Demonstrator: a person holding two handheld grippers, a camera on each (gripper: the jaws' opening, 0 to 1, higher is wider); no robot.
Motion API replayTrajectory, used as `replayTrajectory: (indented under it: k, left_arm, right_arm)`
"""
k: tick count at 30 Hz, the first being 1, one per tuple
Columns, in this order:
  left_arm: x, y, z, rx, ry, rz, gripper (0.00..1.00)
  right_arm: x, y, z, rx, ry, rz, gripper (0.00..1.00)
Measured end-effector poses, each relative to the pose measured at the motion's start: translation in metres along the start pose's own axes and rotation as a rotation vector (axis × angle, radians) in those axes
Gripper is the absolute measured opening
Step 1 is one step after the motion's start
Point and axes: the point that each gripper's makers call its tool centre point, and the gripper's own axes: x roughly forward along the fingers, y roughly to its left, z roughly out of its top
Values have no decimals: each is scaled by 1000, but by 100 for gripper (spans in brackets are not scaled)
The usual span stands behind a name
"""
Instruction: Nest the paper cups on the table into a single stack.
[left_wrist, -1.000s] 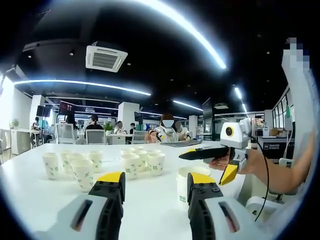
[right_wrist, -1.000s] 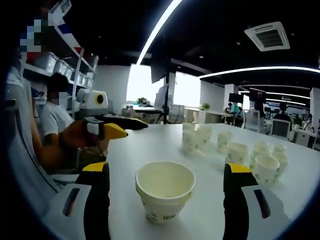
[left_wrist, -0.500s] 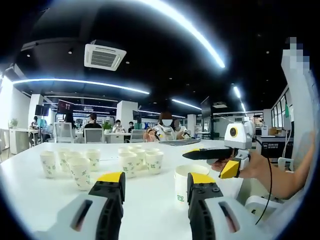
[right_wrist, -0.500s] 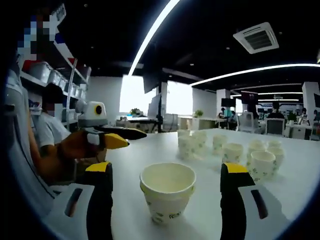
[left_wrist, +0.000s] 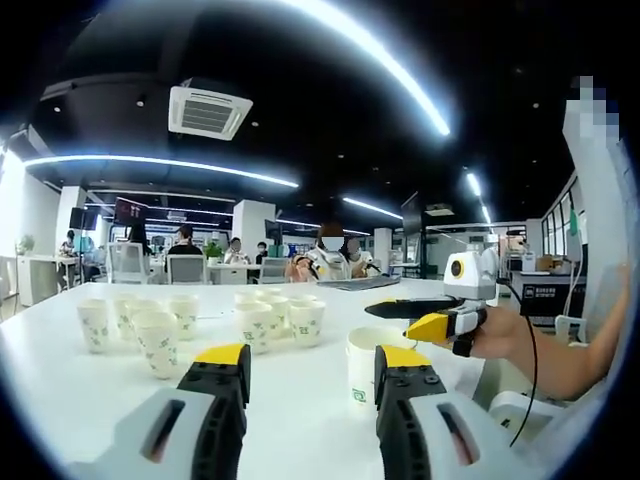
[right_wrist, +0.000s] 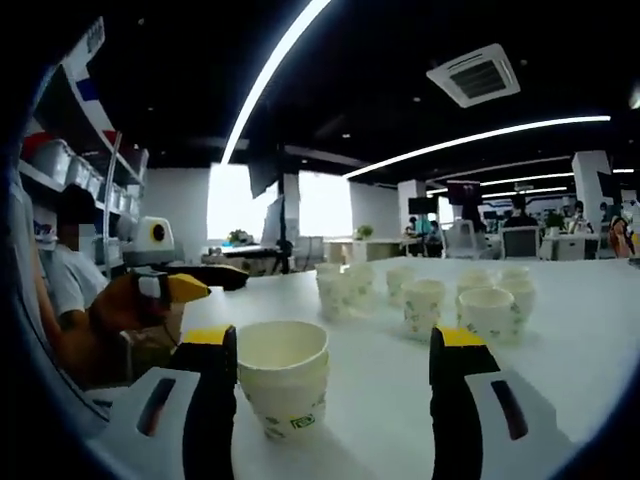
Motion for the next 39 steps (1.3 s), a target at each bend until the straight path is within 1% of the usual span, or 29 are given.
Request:
replayTrajectory:
  k: [4,8,12,16,21,26,29,33,36,39]
  left_arm:
    - [2,-3,-1,2,5,-7,53]
    - [1,-3,-1,3,4,-7,53]
    - [1,-2,0,4,5,-5,53]
    - [0,0,0,3,4,-2,53]
    - [-2,4,1,3,1,5,53]
    - [-5,8,3,2,-3,13,53]
    - [-5,9,2,0,-2,16,53]
    - [-3,8,0,-2,2,12,53]
    - [-3,4,1,0,-1,6,53]
    - [-3,4,2,2,-2,6,53]
  right_arm:
    - [10,-3,11,-11,-7,-9,82]
    - [22,2,17,-32,-2,9,82]
    - [34,5,15,-41,9,11,82]
    - [44,0,12,-59,23,-7,82]
    - [49,1,8,-54,32,-5,82]
    - [46,4,18,-77,22,-1,82]
    - [45,7,14,-91,45,6,83]
    - [45,3,3,-81,69,-1,83]
    - [46,1,-1,-73,75,-6,83]
    - [48,-1,-6,-77,96,-11,83]
